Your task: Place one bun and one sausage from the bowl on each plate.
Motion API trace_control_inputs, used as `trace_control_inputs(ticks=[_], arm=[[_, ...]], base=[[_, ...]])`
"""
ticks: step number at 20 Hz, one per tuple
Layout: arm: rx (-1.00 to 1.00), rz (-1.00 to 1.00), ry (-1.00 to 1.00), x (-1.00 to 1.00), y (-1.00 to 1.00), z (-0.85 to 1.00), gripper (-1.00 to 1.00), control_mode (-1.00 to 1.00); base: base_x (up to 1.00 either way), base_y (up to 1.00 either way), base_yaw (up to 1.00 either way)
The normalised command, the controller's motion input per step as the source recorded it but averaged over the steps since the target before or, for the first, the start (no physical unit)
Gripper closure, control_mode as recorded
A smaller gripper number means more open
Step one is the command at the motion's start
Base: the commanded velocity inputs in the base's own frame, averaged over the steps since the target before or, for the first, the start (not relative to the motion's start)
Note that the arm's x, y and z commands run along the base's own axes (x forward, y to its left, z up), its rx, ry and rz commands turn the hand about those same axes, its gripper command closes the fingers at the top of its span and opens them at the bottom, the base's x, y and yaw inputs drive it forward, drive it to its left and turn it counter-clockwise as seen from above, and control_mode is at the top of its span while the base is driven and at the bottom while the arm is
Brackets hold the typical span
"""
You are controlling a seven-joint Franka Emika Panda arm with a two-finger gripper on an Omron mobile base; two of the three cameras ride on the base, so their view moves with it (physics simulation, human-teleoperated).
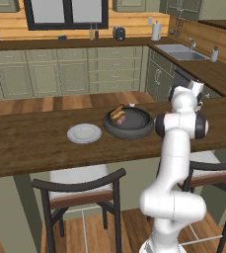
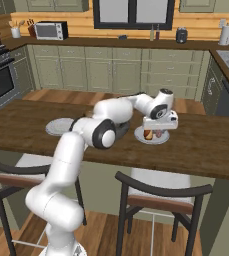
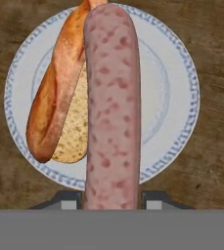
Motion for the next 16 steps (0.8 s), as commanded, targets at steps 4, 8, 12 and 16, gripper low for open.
trace_control_inputs(ticks=[4, 8, 12, 16], arm=[[0.00, 0.00, 0.00, 0.18, -0.07, -0.37, 1.00, -1.00], [0.00, 0.00, 0.00, 0.00, 0.00, -0.31, 1.00, -1.00], [0.00, 0.00, -0.02, 0.00, 0.00, 0.00, 1.00, -1.00], [0.00, 0.00, 0.00, 0.00, 0.00, 0.00, 1.00, -1.00]], base=[[0.00, 0.00, 0.00], [0.00, 0.00, 0.00], [0.00, 0.00, 0.00], [0.00, 0.00, 0.00]])
